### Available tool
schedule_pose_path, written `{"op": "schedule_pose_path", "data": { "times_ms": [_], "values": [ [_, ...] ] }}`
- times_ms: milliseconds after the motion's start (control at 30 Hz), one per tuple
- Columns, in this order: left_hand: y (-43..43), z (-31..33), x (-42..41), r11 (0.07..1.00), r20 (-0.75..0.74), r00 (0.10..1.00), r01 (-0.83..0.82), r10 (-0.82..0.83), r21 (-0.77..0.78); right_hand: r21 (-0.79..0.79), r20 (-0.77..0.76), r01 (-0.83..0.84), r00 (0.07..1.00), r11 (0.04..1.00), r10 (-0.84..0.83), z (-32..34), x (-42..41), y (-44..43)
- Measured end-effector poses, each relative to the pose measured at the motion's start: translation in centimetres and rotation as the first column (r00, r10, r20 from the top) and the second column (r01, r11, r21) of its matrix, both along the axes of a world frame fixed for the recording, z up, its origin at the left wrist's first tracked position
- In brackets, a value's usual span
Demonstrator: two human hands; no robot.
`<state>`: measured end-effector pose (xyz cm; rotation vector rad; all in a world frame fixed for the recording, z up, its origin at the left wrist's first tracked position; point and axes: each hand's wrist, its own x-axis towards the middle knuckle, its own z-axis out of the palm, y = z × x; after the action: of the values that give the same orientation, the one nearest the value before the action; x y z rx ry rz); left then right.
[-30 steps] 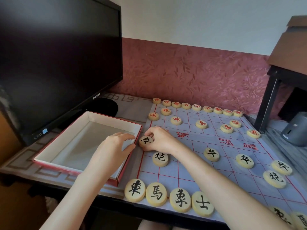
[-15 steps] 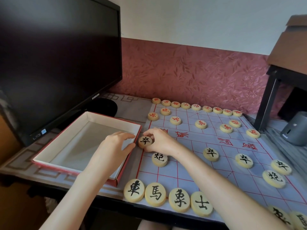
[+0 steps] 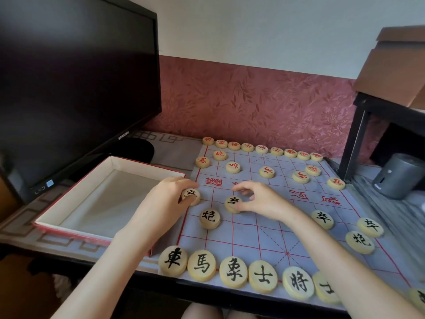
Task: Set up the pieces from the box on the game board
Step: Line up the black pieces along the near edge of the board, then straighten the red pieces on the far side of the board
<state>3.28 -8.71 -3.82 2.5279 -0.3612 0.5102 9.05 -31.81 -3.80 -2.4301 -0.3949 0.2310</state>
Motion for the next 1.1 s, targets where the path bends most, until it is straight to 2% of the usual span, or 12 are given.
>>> {"op": "schedule_pose_path", "data": {
  "times_ms": [67, 167, 400, 867, 1100],
  "values": [
    [-0.7, 0.1, 0.0, 0.999, -0.016, 0.999, 0.052, -0.052, 0.009, -0.008, 0.018, -0.007, 1.000, 1.000, 0.008, -0.4, -0.1, 0.0],
    [-1.7, -0.2, 0.0, 0.986, -0.116, 0.981, 0.162, -0.157, 0.032, -0.027, 0.024, -0.011, 1.000, 1.000, 0.012, -1.1, 0.0, 0.4],
    [-2.7, -1.6, 0.3, 0.976, -0.308, 0.933, 0.212, -0.186, 0.053, -0.029, 0.050, -0.008, 0.999, 1.000, 0.009, -2.0, 0.1, 0.9],
    [-2.9, -2.5, 0.5, 0.968, -0.296, 0.934, 0.234, -0.200, 0.085, -0.022, 0.029, -0.014, 0.999, 1.000, 0.015, -2.0, -0.3, 0.8],
    [-2.5, -0.6, 1.0, 0.971, -0.200, 0.951, 0.239, -0.236, -0.012, 0.009, 0.054, -0.032, 0.998, 0.999, 0.031, -1.2, -0.5, 0.6]
  ]
}}
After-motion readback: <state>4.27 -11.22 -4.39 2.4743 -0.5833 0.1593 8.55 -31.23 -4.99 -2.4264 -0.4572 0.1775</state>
